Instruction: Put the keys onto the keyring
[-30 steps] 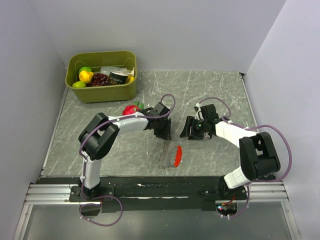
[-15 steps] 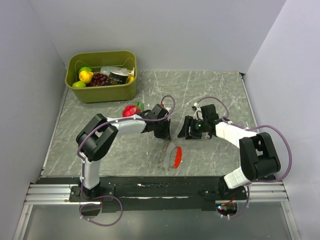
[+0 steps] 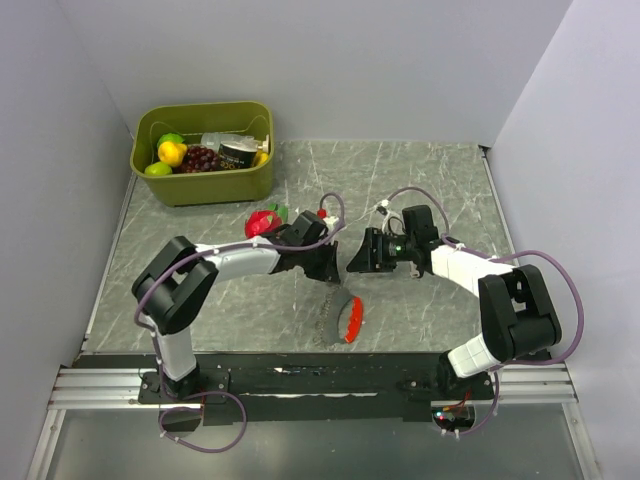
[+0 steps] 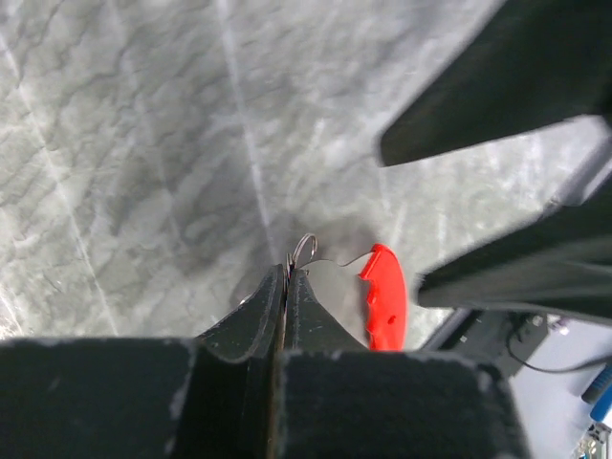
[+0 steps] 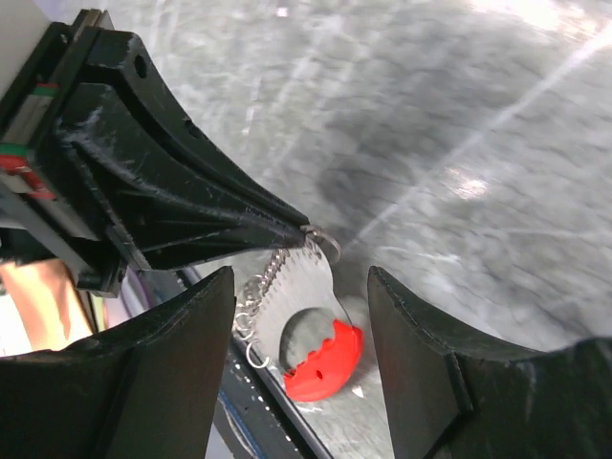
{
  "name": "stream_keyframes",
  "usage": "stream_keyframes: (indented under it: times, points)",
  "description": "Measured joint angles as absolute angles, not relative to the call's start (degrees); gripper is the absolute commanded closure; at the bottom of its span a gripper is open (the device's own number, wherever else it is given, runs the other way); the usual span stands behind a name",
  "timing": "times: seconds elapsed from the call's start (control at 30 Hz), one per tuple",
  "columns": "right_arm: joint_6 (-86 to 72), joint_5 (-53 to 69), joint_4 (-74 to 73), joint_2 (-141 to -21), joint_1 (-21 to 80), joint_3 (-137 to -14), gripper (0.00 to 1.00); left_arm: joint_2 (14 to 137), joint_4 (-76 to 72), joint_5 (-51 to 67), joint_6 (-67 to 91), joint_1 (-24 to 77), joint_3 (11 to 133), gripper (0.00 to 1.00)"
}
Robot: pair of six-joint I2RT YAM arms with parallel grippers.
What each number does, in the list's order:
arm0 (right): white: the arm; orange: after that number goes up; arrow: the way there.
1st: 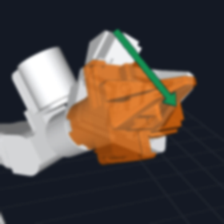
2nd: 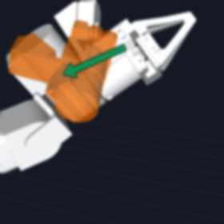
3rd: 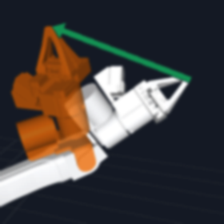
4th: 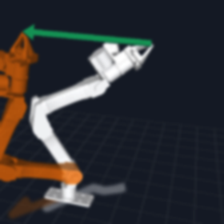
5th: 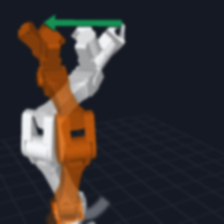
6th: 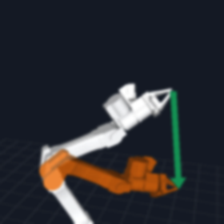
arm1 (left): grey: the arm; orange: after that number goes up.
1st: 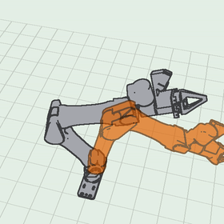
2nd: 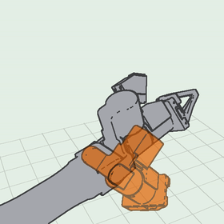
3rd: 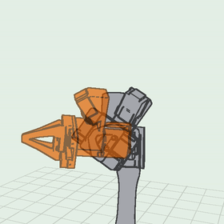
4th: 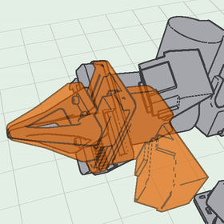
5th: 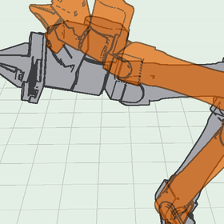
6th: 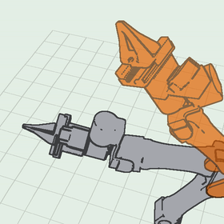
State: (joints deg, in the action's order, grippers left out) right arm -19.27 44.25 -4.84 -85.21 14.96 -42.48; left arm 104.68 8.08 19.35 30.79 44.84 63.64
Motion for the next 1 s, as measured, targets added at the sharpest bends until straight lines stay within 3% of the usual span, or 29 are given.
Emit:
stream_keyframes:
  times: [0.17,0.57,0.67,0.83,1.0]
  points:
    - [-19.0,47.6,-2.2,-85.2,15.0,-40.7,0.37,100.6,5.0,21.0,30.1,44.8,61.3,0.99]
    - [-19.9,52.2,3.3,-85.2,16.3,-38.9,0.58,98.0,2.8,23.0,29.1,44.8,60.6,0.99]
    - [-20.1,52.4,4.0,-85.2,16.4,-38.2,0.66,98.0,2.8,23.2,29.2,44.8,60.6,0.99]
    - [-20.1,52.2,4.7,-85.2,16.4,-37.3,1.0,97.8,2.9,23.2,29.1,44.8,60.6,0.99]
    - [-20.1,53.5,5.3,-84.9,16.4,-36.8,1.0,97.8,2.9,23.1,29.2,44.8,60.6,0.99]
